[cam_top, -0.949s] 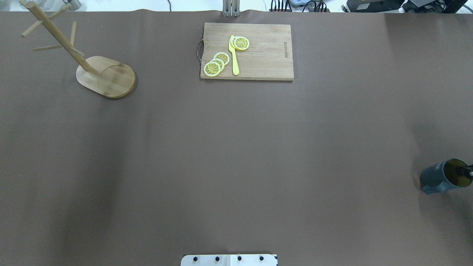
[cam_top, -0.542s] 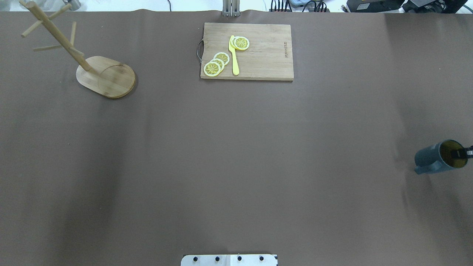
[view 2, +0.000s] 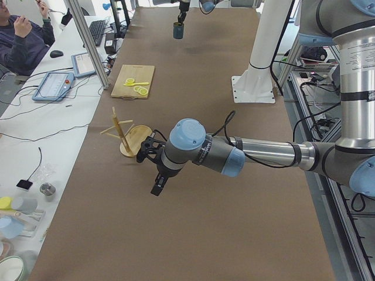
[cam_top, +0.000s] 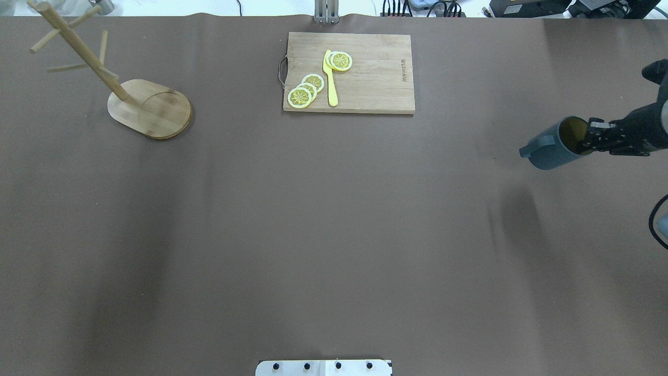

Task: Hang cup on storage rack
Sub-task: 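Carry the blue-grey mug toward the table centre and set it down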

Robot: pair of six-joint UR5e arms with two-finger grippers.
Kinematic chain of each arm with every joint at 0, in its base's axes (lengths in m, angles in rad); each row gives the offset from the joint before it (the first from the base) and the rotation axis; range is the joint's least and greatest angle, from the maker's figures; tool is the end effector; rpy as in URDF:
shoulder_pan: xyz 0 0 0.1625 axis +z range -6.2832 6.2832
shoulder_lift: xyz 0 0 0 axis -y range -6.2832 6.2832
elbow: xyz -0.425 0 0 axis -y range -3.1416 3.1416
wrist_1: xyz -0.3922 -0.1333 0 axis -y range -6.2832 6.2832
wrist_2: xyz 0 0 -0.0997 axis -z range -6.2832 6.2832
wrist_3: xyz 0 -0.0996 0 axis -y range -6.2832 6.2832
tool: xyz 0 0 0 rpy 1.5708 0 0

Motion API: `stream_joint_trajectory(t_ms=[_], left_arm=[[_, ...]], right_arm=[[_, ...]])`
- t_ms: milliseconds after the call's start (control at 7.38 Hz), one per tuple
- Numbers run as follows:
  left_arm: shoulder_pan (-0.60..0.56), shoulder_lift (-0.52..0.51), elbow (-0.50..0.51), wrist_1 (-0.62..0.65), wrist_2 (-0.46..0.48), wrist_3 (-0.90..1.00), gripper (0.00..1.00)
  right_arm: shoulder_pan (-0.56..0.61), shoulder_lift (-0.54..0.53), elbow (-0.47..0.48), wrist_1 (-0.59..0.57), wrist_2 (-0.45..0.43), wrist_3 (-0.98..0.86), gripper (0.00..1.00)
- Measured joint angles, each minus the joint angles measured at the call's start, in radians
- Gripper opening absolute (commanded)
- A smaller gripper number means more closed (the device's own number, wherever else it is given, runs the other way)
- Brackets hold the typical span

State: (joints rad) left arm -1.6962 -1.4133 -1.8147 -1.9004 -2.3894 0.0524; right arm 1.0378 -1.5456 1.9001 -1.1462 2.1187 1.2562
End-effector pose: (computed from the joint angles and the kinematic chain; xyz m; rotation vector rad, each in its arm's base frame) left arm -0.1155 -0.4317 0.5703 0.4621 0.7678 0.1022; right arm -0.1886 -0.4799 0.4417 0.0703 -0.9242 0.4581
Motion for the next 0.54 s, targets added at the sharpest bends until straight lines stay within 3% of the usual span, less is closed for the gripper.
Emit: stream_joint_trajectory(t_ms=[407, 542], left_arm=[[0.003, 0.005, 0.004, -0.064, -0.001, -0.096, 0.99], [0.004, 0.006, 0.005, -0.067, -0.001, -0.102, 0.99]], right_arm=[[-0.204, 0.313, 0.100, -0.459, -0.182, 0.296, 0.00], [-0.289, 0.403, 0.108, -0.556, -0.245, 0.400, 0.00]])
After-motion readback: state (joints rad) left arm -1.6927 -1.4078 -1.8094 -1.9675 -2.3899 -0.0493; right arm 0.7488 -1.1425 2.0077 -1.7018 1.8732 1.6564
